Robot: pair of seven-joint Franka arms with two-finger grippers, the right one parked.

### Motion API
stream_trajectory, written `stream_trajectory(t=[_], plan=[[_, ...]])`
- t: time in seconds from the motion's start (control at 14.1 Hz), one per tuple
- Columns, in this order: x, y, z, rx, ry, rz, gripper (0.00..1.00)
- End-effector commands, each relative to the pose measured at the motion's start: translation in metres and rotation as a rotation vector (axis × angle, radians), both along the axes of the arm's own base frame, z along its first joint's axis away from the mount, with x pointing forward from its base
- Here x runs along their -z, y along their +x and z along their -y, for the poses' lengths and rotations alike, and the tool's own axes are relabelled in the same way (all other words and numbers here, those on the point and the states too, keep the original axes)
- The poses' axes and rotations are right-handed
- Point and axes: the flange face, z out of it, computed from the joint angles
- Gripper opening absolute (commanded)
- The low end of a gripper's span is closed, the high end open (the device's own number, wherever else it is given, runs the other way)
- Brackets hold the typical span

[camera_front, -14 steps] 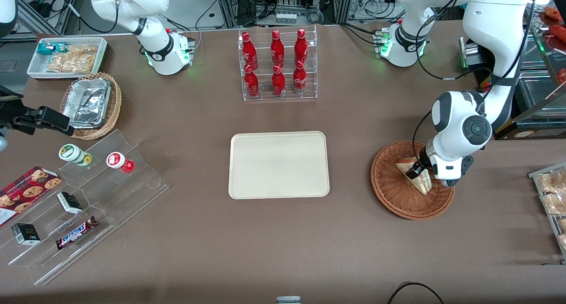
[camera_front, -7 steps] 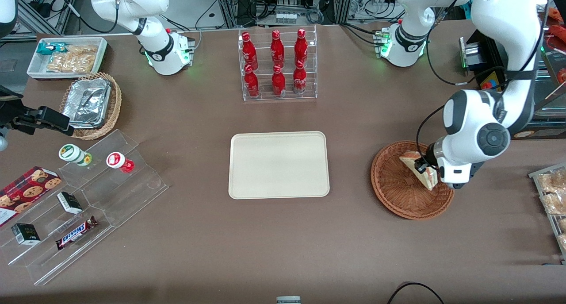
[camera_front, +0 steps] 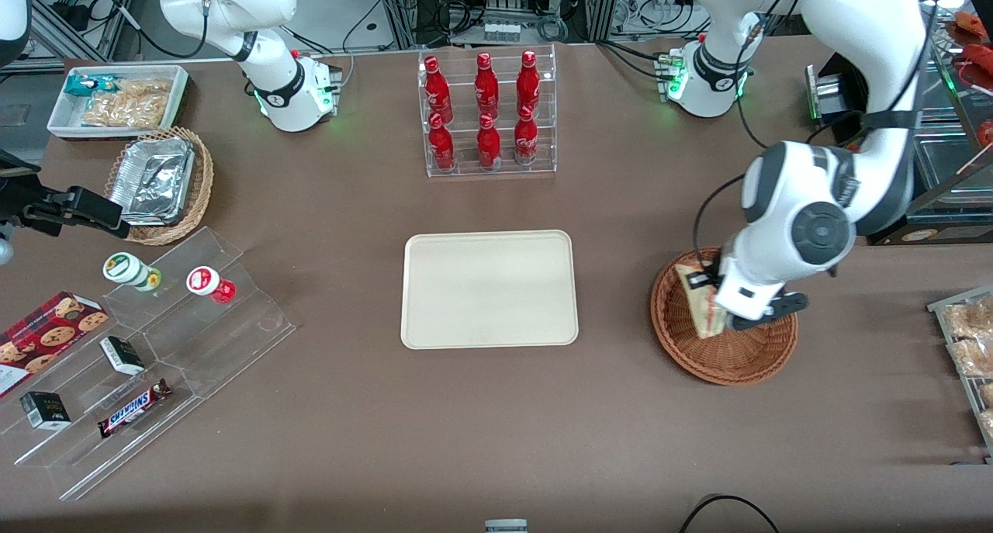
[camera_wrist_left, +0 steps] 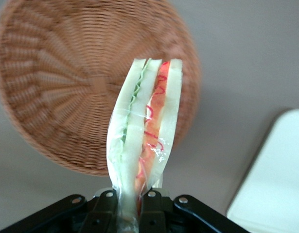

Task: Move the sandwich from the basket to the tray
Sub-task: 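Lift the sandwich and carry it with the left gripper over the tray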

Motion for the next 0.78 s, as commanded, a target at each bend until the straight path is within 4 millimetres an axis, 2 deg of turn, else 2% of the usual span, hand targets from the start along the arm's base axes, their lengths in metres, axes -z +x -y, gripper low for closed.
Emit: stream_trajectory(t=[0.0, 0.21, 0.35, 0.42, 0.57, 0.71], plan=[[0.012, 0.007, 0.068, 0.104, -0.008, -0.004, 0.03], [0.025, -0.001, 0.148, 0.114, -0.003, 0.012, 0.02], [0.039, -0.017, 0.195, 0.121, 0.008, 0.011, 0.01], [0.039, -0.023, 0.218, 0.130, 0.000, 0.022, 0.01], [0.047, -0.030, 0.258, 0.096, -0.005, 0.036, 0.02], [0.058, -0.048, 0.300, 0.066, -0.001, 0.044, 0.02]])
